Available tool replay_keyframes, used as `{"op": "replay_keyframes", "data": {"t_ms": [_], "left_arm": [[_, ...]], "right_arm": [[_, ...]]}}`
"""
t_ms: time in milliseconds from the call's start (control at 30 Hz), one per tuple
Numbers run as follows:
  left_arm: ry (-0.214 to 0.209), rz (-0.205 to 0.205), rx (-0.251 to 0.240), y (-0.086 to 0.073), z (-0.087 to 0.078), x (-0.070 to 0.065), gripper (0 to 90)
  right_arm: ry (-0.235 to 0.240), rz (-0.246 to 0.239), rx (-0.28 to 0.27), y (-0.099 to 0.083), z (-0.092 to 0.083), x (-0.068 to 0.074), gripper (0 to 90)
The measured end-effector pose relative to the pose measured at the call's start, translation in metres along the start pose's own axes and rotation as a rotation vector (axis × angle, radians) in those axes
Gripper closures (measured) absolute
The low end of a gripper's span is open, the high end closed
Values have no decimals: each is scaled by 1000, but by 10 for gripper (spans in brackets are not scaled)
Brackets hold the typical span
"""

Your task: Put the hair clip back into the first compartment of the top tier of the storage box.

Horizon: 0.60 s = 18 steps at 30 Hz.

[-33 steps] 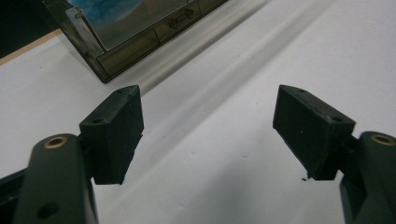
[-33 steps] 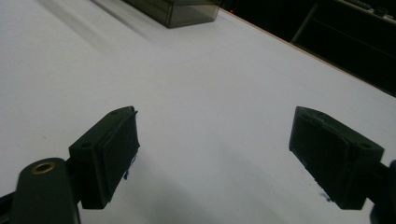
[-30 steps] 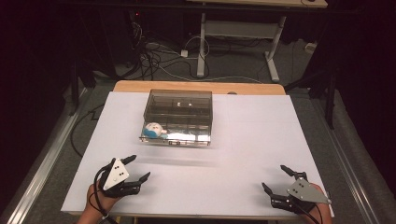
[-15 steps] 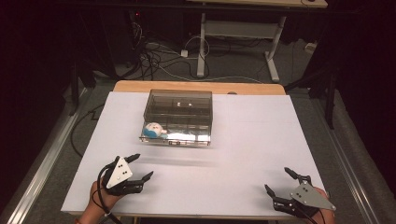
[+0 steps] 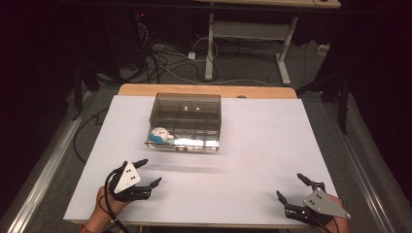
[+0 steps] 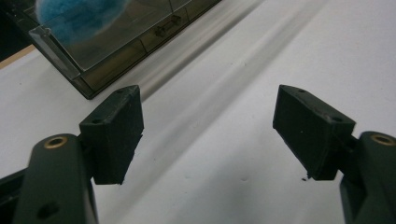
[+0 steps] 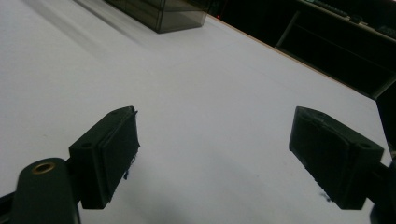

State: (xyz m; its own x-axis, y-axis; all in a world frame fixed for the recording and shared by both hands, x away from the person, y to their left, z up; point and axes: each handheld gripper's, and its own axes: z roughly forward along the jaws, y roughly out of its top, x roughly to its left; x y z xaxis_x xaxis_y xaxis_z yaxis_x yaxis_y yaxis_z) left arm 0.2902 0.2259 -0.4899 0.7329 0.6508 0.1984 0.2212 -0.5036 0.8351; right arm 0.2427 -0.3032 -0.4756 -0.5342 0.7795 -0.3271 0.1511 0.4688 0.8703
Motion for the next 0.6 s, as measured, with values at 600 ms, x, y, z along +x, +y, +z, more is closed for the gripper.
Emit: {"op": "replay_keyframes", "data": {"t_ms": [600], "left_arm": [[14, 4, 1, 0, -1, 1, 238]], "right_arm": [[-7, 8, -18, 1, -1, -3, 159]]}}
